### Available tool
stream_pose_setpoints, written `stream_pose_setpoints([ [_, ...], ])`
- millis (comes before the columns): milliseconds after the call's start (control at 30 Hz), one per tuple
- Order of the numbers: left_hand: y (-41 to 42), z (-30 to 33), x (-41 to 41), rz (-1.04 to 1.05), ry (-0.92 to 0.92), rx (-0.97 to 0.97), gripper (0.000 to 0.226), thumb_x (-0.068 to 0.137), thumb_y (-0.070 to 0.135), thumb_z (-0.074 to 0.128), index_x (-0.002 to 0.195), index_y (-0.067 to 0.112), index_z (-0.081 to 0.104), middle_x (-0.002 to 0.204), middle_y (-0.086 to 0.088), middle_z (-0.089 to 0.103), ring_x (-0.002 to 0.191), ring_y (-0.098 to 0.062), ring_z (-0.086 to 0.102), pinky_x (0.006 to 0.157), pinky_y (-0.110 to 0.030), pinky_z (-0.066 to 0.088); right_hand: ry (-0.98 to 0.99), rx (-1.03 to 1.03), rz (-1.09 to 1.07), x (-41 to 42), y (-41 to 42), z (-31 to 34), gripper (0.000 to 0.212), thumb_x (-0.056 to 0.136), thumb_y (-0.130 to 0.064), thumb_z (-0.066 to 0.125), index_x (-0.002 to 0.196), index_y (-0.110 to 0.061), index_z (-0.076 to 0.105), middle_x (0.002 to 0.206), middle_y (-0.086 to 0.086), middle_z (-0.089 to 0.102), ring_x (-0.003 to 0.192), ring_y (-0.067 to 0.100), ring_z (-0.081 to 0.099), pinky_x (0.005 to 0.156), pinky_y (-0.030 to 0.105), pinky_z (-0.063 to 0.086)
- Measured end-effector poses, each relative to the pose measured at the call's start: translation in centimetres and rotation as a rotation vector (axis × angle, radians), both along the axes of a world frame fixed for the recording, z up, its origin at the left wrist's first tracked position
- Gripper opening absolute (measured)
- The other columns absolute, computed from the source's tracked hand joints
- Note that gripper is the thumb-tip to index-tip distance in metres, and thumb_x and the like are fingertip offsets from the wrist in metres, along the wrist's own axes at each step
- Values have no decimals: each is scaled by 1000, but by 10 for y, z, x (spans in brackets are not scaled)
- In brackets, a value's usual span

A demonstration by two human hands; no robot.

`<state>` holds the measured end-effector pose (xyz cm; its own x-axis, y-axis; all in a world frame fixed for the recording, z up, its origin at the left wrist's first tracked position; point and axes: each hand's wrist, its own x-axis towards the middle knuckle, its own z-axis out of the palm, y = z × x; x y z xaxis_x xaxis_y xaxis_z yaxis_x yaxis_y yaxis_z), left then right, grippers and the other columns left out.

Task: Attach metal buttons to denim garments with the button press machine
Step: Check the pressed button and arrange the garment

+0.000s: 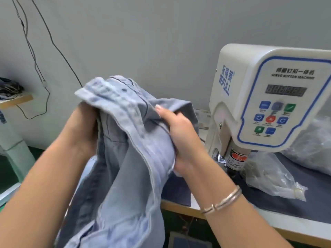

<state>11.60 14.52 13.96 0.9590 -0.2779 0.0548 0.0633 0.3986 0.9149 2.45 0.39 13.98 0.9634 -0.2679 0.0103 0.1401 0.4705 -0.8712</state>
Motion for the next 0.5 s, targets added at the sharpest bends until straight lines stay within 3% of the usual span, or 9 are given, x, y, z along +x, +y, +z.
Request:
stream_pose_setpoints([
  [100, 21, -2, -14, -174, -214, 89, 52, 98, 30, 41, 60, 17, 74, 58, 1, 68, 46, -2, 63, 48, -15, 49, -4, 220, -5, 21, 9, 19, 44, 96, -10, 51, 136, 4, 41, 127, 25, 57, 106, 34, 63, 79, 41, 56],
  [133, 25, -3, -8, -150, -221, 125, 52, 94, 34, 43, 58, 17, 76, 57, 3, 68, 45, 1, 61, 52, -12, 50, -35, 261, -21, 29, 12, 23, 45, 96, -5, 49, 138, 5, 36, 128, 25, 56, 102, 33, 63, 72, 38, 58],
  [167, 34, -8, 0, -116, -246, 175, 46, 92, 41, 44, 78, 18, 81, 72, 2, 73, 56, 2, 65, 69, -9, 52, -59, 283, -37, 36, 15, 26, 47, 97, -2, 47, 141, 3, 32, 128, 23, 55, 100, 32, 64, 67, 38, 58],
  [200, 41, -10, 6, -117, -225, 204, 39, 96, 37, 45, 109, 15, 74, 98, -2, 73, 76, -5, 69, 90, -21, 52, -76, 291, -48, 41, 19, 28, 52, 97, 0, 46, 144, -1, 25, 130, 22, 54, 103, 32, 64, 70, 40, 58],
  [233, 47, -12, 7, -183, -214, 271, 39, 96, 36, 50, 127, 15, 63, 115, -7, 68, 92, -14, 68, 98, -35, 51, -89, 280, -37, 44, 24, 29, 57, 97, 3, 44, 146, -6, 17, 130, 23, 53, 105, 32, 64, 75, 43, 57],
  [267, 50, -17, 6, -264, -257, 355, 44, 88, 35, 63, 129, 19, 61, 117, -8, 68, 99, -19, 67, 92, -39, 55, -98, 253, -13, 46, 30, 28, 62, 96, 5, 41, 147, -12, 10, 126, 24, 56, 99, 30, 66, 78, 43, 57],
  [333, 43, -21, -2, -318, -491, 480, 42, 72, 35, 79, 113, 33, 69, 105, 0, 74, 98, -14, 69, 79, -30, 58, -128, 182, 48, 46, 40, 24, 64, 95, 7, 38, 142, -24, 7, 104, 16, 63, 76, 19, 68, 76, 37, 57],
  [400, 27, -14, -10, -82, -584, 400, 26, 83, 10, 66, 92, 32, 76, 88, 4, 75, 86, -9, 71, 72, -23, 57, -209, 107, 113, 44, 41, 17, 44, 97, 2, 39, 131, -21, 22, 97, 10, 61, 81, 19, 67, 83, 38, 56],
  [500, 31, -6, 14, -34, -251, 51, 29, 71, 0, 56, 72, 18, 79, 74, -5, 74, 72, -20, 73, 58, -25, 57, -392, -131, 34, 32, 24, 5, 29, 99, -13, 41, 126, -23, 40, 111, 0, 62, 104, 20, 66, 88, 37, 56],
])
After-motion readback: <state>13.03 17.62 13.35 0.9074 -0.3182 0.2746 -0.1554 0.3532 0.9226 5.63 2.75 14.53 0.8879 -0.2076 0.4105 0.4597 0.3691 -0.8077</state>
